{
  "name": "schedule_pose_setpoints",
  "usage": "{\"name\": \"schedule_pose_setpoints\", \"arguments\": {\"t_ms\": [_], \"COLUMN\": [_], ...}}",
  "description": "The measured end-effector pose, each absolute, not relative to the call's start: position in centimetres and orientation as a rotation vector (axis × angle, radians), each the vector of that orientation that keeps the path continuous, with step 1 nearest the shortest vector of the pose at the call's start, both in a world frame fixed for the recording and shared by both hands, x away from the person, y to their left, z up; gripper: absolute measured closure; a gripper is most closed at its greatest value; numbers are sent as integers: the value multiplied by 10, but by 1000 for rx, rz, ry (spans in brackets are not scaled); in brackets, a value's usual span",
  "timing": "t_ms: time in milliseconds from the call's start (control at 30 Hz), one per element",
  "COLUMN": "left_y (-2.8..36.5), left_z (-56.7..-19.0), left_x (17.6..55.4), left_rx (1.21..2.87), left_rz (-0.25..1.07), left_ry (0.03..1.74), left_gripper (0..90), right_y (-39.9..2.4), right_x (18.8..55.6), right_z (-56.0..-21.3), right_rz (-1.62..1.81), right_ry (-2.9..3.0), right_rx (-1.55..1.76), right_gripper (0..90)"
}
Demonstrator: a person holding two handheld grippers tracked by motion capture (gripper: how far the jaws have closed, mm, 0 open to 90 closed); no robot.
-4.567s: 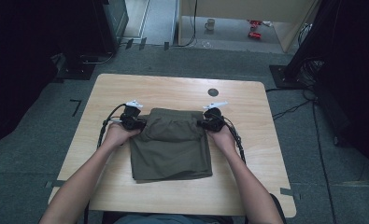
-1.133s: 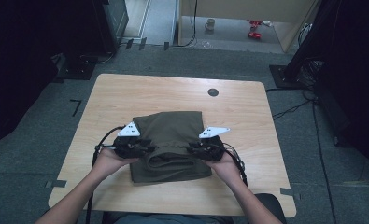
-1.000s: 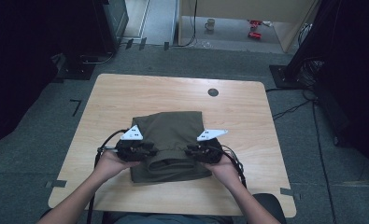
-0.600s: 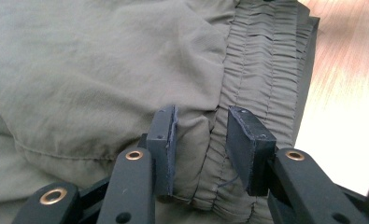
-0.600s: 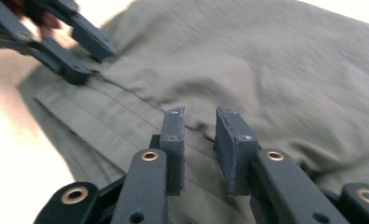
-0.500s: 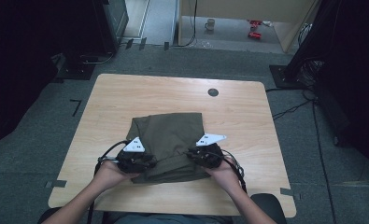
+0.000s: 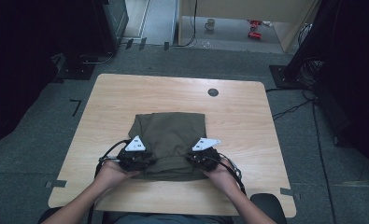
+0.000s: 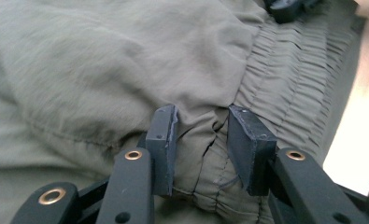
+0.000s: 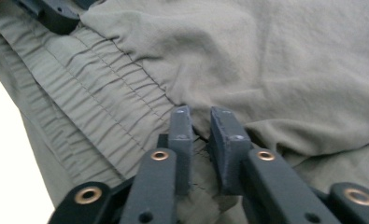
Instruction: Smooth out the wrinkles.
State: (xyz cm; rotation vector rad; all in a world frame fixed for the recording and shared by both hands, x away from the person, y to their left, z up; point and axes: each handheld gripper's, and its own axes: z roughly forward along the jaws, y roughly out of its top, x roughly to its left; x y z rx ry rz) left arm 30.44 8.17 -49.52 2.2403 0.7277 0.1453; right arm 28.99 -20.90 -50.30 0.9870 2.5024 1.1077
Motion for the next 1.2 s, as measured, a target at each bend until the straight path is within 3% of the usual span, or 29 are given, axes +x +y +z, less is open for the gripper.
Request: {"name": "schedule_pose_setpoints", "arguments": {"t_ms": [433, 867, 1200], "left_y": [81, 100, 100], "left_z": [-490, -452, -472], "left_x": [329, 368, 424], "left_rx": [2160, 2112, 2142], "left_rz": [68, 215, 280], "left_ry": [821, 815, 869], "left_gripper": [620, 581, 544], "right_y": [-216, -219, -217], "right_x": [310, 309, 311], "right_z": [-505, -494, -492], "right_rz": [1097, 1197, 1200], "right_ry": [2462, 2403, 2417], "right_rx": [1041, 1077, 1083], "right_gripper": [783, 713, 673]}}
